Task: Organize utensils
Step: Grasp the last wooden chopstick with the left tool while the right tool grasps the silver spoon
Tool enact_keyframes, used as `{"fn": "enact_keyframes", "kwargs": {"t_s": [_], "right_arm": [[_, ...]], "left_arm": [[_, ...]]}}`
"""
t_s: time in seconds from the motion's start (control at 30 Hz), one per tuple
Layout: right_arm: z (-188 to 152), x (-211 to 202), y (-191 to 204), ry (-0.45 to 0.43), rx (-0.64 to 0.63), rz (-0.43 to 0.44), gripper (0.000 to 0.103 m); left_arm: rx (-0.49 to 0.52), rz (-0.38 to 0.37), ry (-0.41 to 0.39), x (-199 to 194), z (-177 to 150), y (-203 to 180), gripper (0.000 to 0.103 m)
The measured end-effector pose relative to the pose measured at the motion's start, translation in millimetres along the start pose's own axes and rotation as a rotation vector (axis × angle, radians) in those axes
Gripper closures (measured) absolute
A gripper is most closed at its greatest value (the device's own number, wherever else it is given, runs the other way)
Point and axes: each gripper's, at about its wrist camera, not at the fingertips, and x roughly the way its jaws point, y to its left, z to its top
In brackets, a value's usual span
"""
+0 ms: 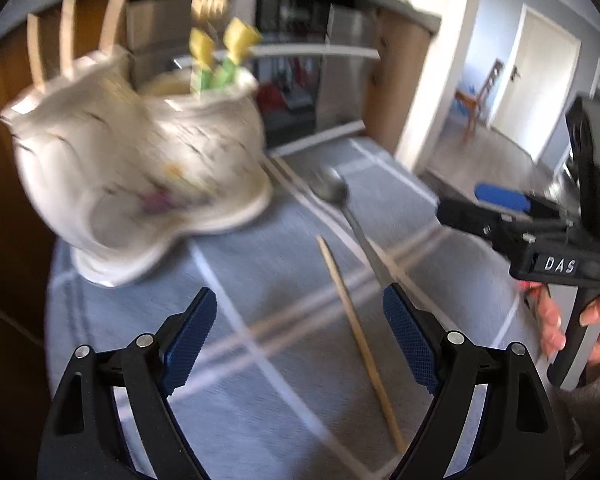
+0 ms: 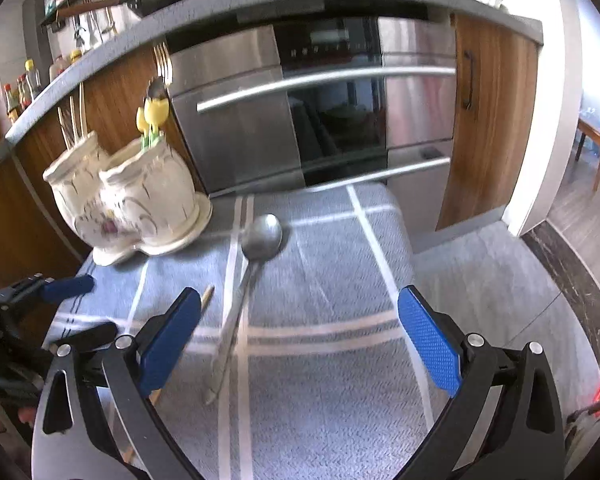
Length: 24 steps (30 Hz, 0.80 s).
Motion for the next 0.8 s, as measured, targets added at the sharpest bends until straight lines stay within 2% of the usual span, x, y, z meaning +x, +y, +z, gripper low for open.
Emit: {"fn": "enact_keyframes", "kwargs": {"t_s": [0.07, 0.13, 0.3, 0.33, 0.4, 0.43, 0.6, 0.7, 0.8], "right_arm": [[-0.4, 3.1, 0.0, 0.021, -0.001, 0.015, 0.008], [-0.4, 8.8, -0.3, 0.046, 0.003, 0.028, 0.018], [-0.3, 20.9, 7.2, 0.096, -0.027, 0.037, 0.05], [-0.2, 24.3, 9.1, 0.109, -0.035, 0.037, 0.053], [1.7, 30.3, 11.3, 0.131, -0.037, 0.049, 0.067], [3.4, 34.4, 12.6, 0.147, -0.034, 0.064, 0.07], [12.0, 52.2, 21.3, 0.19, -0.044, 0.097, 0.073], [17.0, 66.4, 25.6, 0.218, -0.049, 0.098, 0.073], [20.0, 75.6, 30.5, 0.232, -0.066, 0.089, 0.075]], "left_arm": [[0.007, -0.017, 0.034, 9.3, -1.0, -6.5, 0.024], [0.003, -0.022, 0.068, 18.5, -0.3, -10.1, 0.036], [-0.044, -0.07, 0.114, 34.5, 6.0, -8.6, 0.062], [-0.047, -0.071, 0.12, 37.6, 7.6, -9.4, 0.065], [-0.057, -0.08, 0.133, 44.5, 11.2, -8.9, 0.073], [-0.059, -0.078, 0.136, 47.5, 12.7, -9.0, 0.074], [-0.011, -0.031, 0.123, 53.9, 20.3, -15.2, 0.076], [0.042, 0.023, 0.115, 56.7, 22.4, -19.5, 0.086], [0.079, 0.036, 0.114, 56.2, 22.7, -17.2, 0.094]]}}
